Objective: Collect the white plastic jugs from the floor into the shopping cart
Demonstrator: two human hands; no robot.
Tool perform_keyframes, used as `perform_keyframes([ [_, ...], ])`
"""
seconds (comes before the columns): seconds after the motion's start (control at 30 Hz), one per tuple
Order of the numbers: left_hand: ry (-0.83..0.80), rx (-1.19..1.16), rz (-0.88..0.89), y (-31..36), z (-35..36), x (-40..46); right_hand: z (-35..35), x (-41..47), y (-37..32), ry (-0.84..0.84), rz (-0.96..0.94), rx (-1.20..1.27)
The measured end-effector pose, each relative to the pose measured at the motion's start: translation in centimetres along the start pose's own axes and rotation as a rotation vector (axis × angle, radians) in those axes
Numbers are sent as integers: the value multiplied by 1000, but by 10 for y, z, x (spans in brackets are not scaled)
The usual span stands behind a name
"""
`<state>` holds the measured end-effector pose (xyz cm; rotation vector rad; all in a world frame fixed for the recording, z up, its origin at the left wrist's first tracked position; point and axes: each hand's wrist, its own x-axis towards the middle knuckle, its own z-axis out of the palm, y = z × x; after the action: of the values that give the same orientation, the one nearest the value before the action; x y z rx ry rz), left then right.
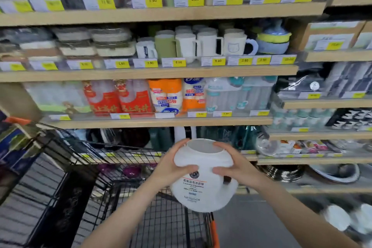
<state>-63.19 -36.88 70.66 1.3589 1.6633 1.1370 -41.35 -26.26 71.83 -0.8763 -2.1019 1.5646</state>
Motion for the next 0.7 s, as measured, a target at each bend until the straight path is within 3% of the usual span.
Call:
perform_keyframes([
  [0.33,-24,42,-75,-75,-121,-47,125,86,-21,-209,-84,-102],
  [0.5,-7,104,-137,-137,-180,-50,193,130,-16,-228,-104,-171],
  [0.7,-122,265,-131,-219,-241,-39,282,177,16,-224,-15,-277],
])
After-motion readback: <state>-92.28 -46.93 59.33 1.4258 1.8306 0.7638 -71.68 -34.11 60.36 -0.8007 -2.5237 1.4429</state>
